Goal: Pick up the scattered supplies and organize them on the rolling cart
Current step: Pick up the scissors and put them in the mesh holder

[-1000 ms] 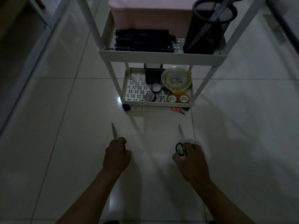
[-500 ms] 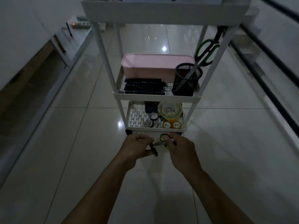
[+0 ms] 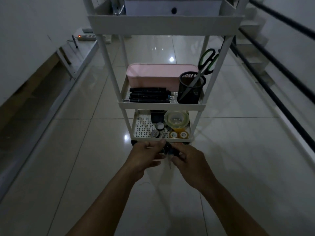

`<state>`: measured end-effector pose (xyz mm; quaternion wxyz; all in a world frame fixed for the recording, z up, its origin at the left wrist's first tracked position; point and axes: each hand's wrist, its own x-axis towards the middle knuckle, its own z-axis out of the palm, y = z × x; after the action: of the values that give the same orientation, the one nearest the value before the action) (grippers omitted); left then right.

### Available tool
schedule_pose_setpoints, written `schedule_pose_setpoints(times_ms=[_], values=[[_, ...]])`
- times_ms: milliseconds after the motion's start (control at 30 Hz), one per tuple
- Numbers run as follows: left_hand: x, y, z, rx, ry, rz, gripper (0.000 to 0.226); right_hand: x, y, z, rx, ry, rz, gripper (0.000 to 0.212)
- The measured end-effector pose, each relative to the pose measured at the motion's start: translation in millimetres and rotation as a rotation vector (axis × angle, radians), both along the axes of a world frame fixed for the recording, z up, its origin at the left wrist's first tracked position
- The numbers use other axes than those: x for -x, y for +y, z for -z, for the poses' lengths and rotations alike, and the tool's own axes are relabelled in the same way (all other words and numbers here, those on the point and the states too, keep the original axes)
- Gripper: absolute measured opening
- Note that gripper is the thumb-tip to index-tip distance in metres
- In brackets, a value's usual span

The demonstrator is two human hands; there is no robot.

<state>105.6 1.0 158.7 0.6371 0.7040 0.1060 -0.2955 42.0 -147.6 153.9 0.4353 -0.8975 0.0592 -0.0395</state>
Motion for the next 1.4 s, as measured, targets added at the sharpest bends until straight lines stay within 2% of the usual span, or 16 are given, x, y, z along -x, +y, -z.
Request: schedule_pose_setpoints(times_ms=[100,167,233,300,367,467,533,667,800,867,967,1133,1267,1400], values=[[-8,-13,20,-0.09,0.024,0.063,0.047,1,-21,18,0.02,0.059,0.126,0.029],[-16,-27,43,-0.139,0.024,0.08,0.039,2,-40,33,0.023,0.146,0.201,0.025],[-27,-43,74,-0.275,-0.092,0.161,0.027,1,-56,47,-0.013,0.195,0.251,0.019],[-40,-57,116,-0.503,-0.309,0.395,0.028,-1,-69,59,-0.003,0.215,0.264,0.016],[-53,-72,157,-0.697,-0.456,0.66,0.038,-5,-82,71,-0.023,0.223,0.298,0.014],[-69,-94,202,-0.895,-0.509,0.955,0.057,-9,-100,91,-0.109,0.255,0.367,0.01],[-78,-108,218,-0.985,-0.569,1.05,0.066,-10,-109,103,-0.145,0.263,0.385,0.012],[-85,-123,244,-1.124,-0.753,0.985,0.067,-8,-125,117,-0.18,0.262,0.408,0.012],[-78,-122,250,-1.146,-0.769,0.895,0.06,-6,-130,120,-0.21,0.261,0.406,0.031],[-75,-116,252,-1.107,-0.788,0.853,0.052,-6,-129,118,-0.218,0.264,0.417,0.031],[-69,-105,254,-1.046,-0.827,0.786,0.029,-8,-124,116,-0.248,0.26,0.429,0.025],[-60,-95,254,-0.994,-0.644,0.81,0.031,-11,-117,119,-0.24,0.242,0.408,0.026],[-53,-90,247,-0.84,-0.465,0.6,0.036,-10,-111,118,-0.2,0.23,0.368,0.016],[-49,-74,235,-0.696,-0.416,0.455,0.014,-10,-105,119,-0.223,0.215,0.396,0.015]])
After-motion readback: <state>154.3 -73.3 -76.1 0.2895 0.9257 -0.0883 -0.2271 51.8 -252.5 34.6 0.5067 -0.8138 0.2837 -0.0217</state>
